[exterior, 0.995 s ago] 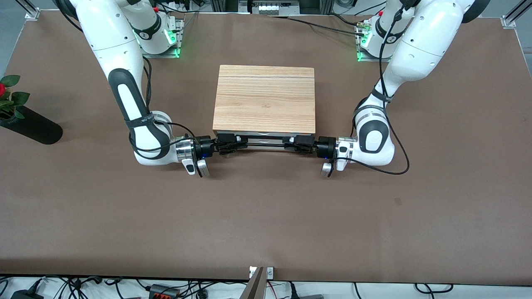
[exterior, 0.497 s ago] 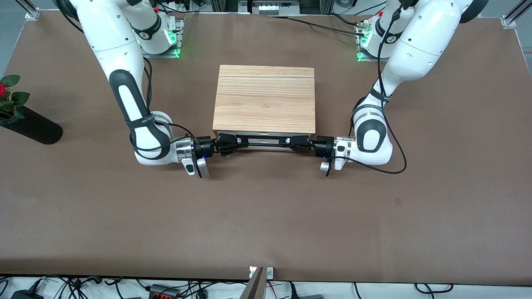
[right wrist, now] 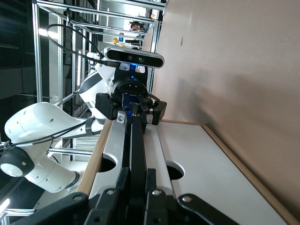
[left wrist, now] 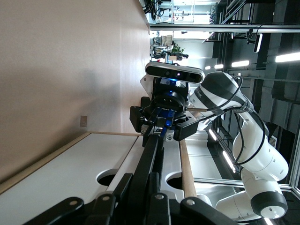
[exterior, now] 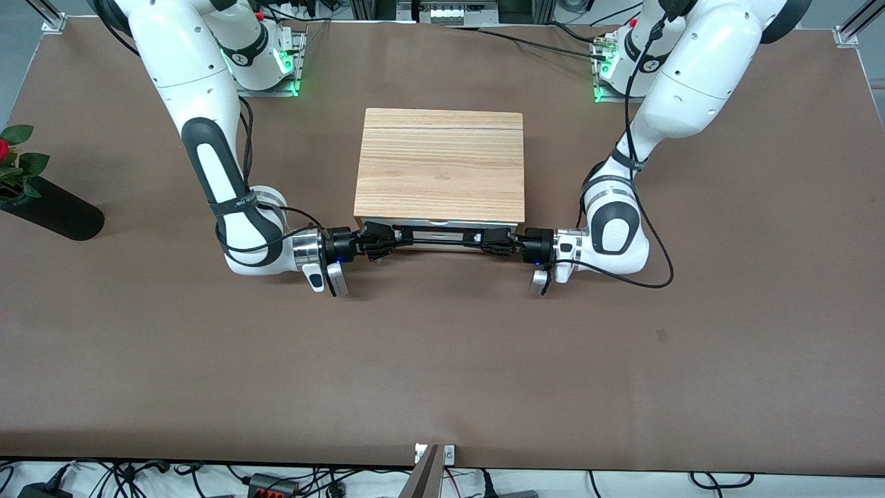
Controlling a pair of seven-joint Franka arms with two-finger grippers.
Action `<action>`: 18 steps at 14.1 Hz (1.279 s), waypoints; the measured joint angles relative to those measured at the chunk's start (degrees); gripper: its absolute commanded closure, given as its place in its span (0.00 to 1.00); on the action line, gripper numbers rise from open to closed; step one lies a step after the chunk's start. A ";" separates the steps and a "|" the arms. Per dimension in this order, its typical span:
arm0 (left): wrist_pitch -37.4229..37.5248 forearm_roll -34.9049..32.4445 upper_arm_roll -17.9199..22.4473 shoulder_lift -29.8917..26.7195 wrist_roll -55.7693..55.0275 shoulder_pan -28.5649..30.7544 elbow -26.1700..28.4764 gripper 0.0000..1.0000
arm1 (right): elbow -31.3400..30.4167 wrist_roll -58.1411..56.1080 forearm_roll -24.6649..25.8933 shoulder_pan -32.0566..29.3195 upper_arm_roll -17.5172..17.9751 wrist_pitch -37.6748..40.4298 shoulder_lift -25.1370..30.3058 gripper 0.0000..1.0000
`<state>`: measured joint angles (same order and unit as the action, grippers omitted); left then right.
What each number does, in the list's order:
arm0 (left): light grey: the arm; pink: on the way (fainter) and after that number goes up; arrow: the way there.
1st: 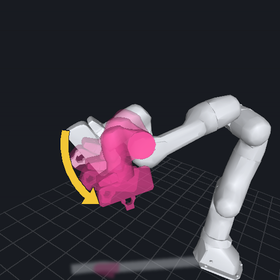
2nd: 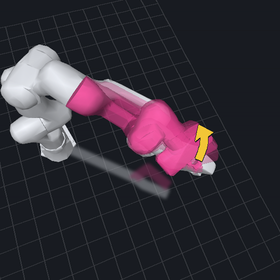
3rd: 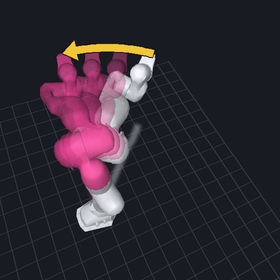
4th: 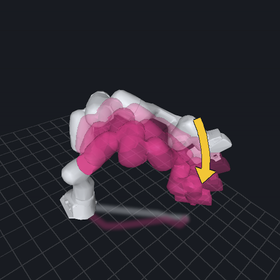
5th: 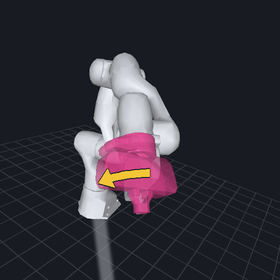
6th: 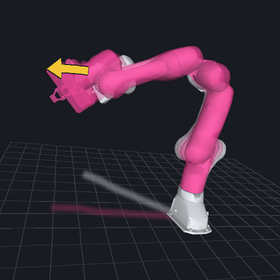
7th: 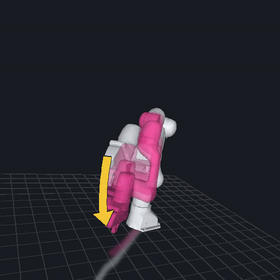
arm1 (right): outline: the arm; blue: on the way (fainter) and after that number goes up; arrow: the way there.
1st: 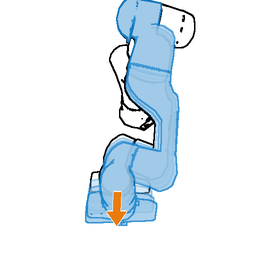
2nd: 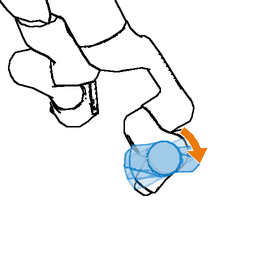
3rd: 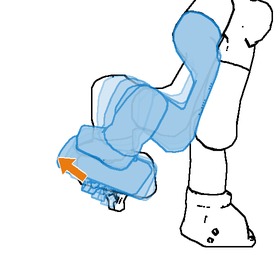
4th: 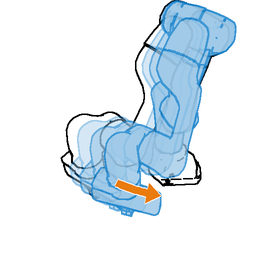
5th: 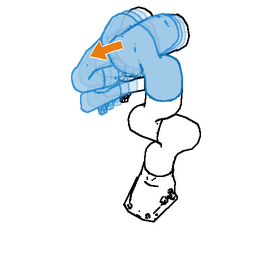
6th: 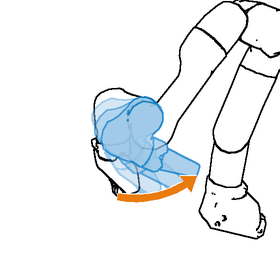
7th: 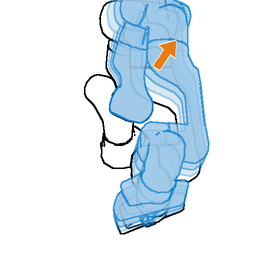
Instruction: Pull top drawer with both arms simultaneously
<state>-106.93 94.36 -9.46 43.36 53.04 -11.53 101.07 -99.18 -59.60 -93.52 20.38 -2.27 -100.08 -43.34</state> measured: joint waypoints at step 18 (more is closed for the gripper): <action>-0.35 0.29 0.03 0.56 0.02 -0.03 -0.98 0.85 | 0.86 0.25 -0.02 -0.09 -0.07 -0.41 -0.33 0.92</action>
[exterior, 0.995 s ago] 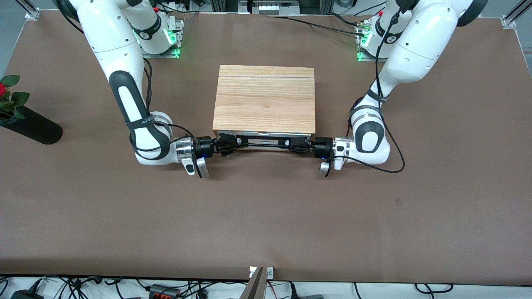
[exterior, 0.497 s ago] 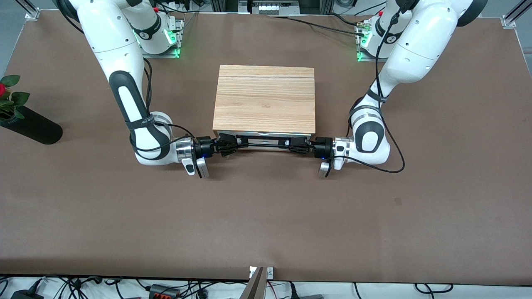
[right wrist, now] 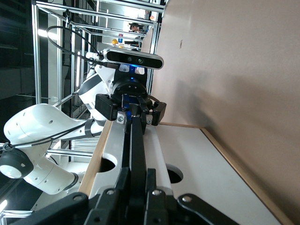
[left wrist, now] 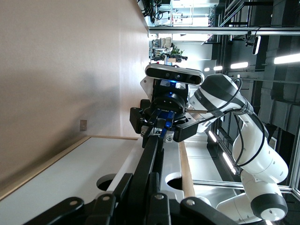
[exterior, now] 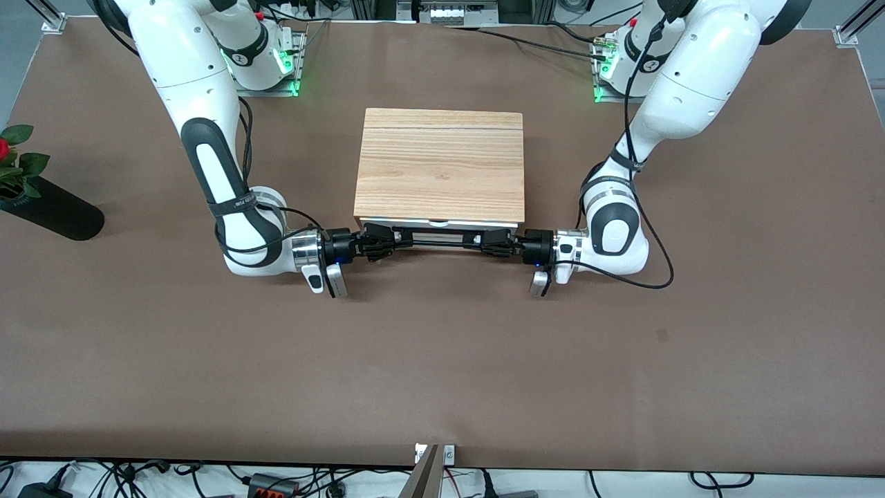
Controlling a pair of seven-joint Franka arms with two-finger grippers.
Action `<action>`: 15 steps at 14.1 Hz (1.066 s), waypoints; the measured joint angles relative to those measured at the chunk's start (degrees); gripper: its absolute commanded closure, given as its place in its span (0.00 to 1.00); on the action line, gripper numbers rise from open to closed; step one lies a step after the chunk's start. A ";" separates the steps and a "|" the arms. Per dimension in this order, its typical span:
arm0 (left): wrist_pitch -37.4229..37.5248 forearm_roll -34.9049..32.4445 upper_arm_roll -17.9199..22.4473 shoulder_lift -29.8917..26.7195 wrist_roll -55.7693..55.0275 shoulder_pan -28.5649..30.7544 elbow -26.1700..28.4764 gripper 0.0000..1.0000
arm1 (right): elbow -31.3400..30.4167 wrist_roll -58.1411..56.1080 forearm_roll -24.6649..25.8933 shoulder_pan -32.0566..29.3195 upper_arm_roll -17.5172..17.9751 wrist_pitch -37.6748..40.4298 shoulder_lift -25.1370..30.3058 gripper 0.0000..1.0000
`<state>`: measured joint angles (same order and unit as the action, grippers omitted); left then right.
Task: Pull top drawer with both arms simultaneously
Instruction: 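Pull the handle outward with both grippers to slide the drawer open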
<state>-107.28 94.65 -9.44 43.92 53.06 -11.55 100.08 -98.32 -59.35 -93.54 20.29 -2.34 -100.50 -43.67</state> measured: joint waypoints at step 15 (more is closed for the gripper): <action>-1.36 0.26 0.29 5.66 -4.14 0.01 -10.55 0.85 | 10.73 5.11 0.02 -1.78 -0.09 -0.18 -5.79 0.94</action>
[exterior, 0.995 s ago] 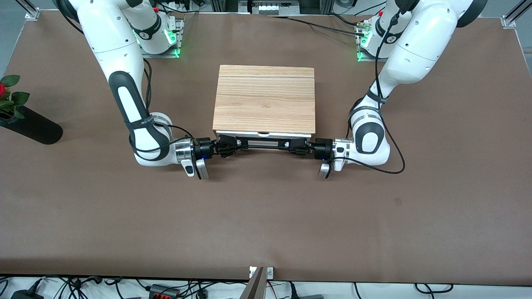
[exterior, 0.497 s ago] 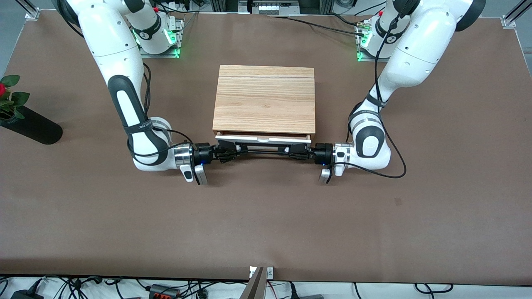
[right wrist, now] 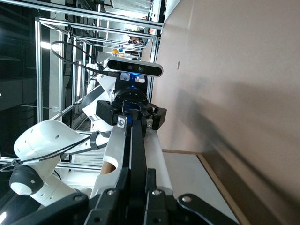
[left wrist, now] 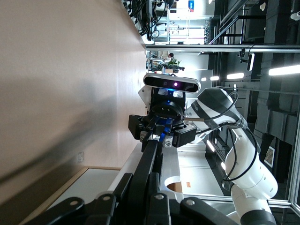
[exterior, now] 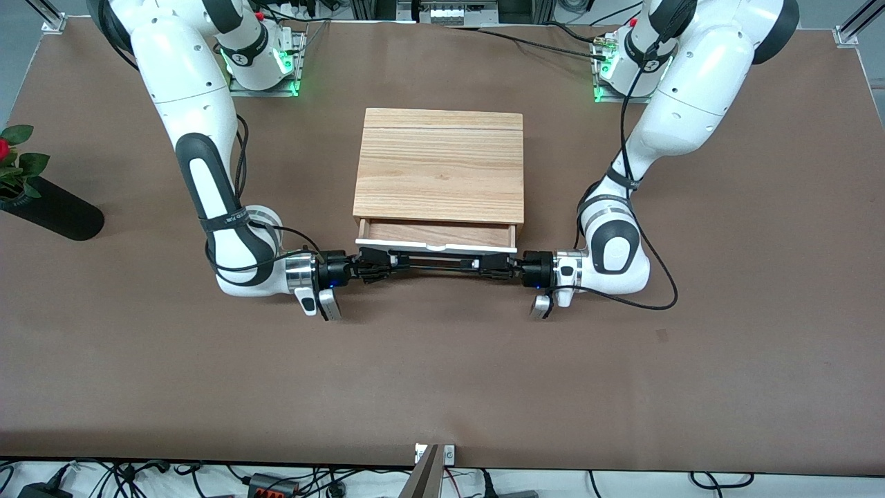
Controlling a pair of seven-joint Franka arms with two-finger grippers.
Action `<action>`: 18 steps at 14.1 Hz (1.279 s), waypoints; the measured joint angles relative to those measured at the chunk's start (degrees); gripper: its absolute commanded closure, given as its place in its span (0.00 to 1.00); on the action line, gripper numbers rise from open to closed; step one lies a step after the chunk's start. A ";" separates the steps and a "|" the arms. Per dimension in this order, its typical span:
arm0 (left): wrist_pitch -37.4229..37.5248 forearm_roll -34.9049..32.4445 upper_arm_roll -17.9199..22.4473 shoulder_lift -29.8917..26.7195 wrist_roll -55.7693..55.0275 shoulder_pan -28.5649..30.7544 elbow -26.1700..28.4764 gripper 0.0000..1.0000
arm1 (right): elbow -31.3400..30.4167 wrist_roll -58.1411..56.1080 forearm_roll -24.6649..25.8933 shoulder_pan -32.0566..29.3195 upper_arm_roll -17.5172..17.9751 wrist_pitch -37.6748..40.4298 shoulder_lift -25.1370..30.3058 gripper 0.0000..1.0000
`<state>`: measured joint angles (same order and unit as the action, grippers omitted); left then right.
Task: Pull top drawer with both arms simultaneously
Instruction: 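Pull the handle outward with both grippers to slide the drawer open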
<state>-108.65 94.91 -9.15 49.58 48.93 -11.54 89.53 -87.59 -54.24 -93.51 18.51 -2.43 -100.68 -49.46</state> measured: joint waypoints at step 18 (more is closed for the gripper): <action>-1.25 0.02 0.47 1.69 -1.30 0.14 -3.29 0.34 | 2.99 3.36 -0.03 -1.23 -0.08 -3.96 -0.43 0.00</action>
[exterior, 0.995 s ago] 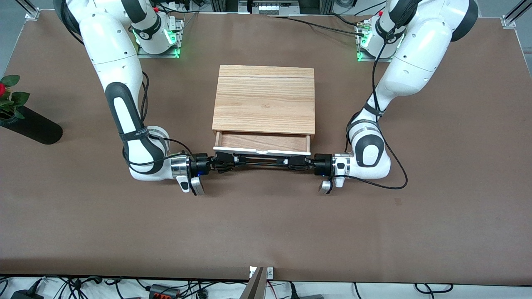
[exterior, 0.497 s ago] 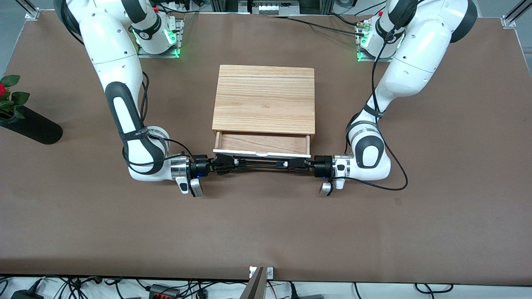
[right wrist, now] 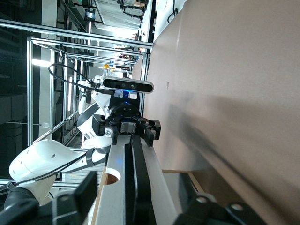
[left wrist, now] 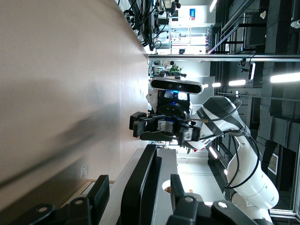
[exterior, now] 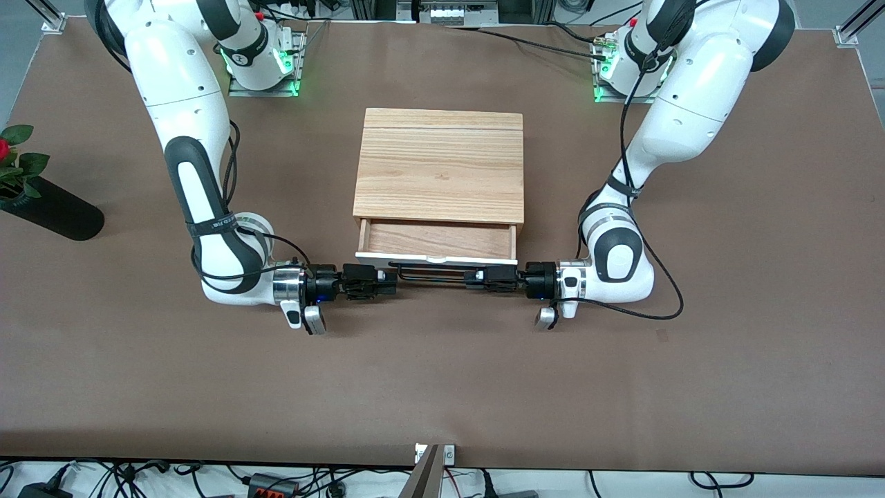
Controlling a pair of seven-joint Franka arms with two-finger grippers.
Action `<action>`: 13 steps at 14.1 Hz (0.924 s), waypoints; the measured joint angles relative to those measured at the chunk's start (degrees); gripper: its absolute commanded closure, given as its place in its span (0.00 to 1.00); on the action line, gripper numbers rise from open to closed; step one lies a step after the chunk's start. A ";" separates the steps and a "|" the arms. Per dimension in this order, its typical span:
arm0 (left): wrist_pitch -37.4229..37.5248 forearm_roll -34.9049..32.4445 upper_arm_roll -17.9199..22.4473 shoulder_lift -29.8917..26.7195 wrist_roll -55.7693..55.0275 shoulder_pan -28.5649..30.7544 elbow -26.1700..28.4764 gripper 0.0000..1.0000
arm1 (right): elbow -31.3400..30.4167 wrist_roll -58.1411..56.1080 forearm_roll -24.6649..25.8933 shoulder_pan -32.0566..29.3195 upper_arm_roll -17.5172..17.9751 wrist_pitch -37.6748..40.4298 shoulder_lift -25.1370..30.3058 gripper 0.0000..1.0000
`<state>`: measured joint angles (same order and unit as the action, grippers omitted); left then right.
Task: Pull top drawer with both arms simultaneously
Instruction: 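Pull the handle outward with both grippers to slide the drawer open, then open both grippers and draw them back from the handle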
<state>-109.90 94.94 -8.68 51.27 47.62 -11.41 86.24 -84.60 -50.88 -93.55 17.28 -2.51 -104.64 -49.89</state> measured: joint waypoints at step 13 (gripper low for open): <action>0.17 -18.37 1.85 -0.93 -7.24 2.95 -8.10 0.36 | 1.20 23.30 31.56 -0.35 -2.20 -4.09 12.58 0.00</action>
<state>-109.73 76.56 -6.83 50.35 40.38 -8.45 78.13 -83.40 -27.58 -61.99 16.93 -4.71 -108.73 -37.31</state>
